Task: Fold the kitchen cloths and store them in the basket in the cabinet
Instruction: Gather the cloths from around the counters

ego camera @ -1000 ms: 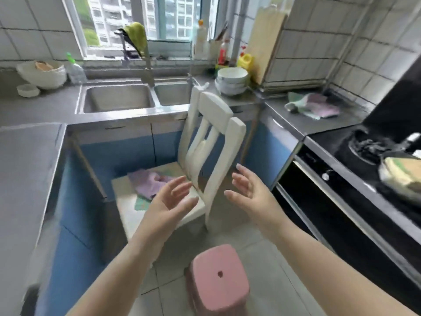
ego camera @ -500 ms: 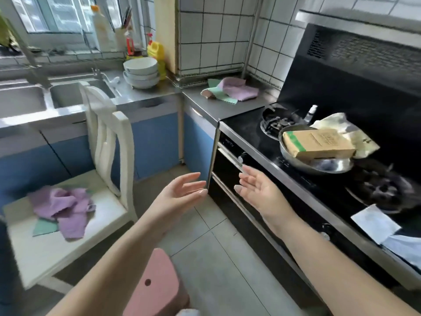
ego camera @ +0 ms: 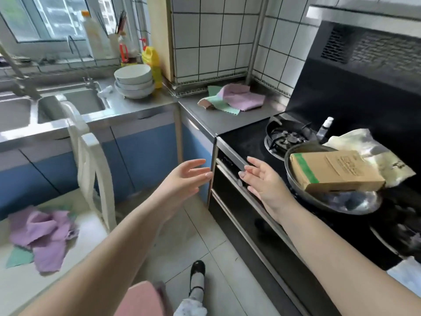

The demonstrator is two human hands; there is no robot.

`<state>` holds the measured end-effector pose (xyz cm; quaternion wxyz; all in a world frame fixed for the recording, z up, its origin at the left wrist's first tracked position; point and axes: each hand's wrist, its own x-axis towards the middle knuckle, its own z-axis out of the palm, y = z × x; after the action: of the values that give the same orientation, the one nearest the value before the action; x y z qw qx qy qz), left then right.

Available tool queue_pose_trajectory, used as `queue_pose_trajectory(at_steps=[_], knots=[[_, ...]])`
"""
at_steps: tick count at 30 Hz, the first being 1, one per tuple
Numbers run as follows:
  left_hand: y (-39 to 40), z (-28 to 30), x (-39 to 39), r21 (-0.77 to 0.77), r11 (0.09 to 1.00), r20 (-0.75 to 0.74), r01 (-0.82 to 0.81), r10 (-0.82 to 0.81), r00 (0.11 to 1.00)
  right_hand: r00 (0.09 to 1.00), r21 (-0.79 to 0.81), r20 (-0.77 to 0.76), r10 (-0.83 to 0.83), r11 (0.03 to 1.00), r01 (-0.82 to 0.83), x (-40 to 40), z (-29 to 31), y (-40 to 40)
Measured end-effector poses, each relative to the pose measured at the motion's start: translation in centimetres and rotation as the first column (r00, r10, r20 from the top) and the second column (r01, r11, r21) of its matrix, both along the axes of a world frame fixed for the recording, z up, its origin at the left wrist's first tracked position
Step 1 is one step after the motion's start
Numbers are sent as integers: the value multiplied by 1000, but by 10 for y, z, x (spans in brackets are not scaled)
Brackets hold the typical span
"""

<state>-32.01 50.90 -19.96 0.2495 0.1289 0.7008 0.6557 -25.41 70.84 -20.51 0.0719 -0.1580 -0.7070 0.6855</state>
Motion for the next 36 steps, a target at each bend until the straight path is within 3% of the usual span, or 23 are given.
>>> queue_pose_trajectory(at_steps=[12, 22, 36], knots=[[82, 4, -292, -12, 1000, 69, -18, 19, 997, 997, 36, 38, -64, 997, 62, -280, 7, 82], [131, -12, -446, -64, 997, 118, 37, -29, 993, 985, 66, 94, -142, 988, 136, -415, -23, 139], [226, -54, -648, -271, 939, 31, 211, -210, 977, 917, 122, 207, -340, 939, 321, -581, -84, 193]])
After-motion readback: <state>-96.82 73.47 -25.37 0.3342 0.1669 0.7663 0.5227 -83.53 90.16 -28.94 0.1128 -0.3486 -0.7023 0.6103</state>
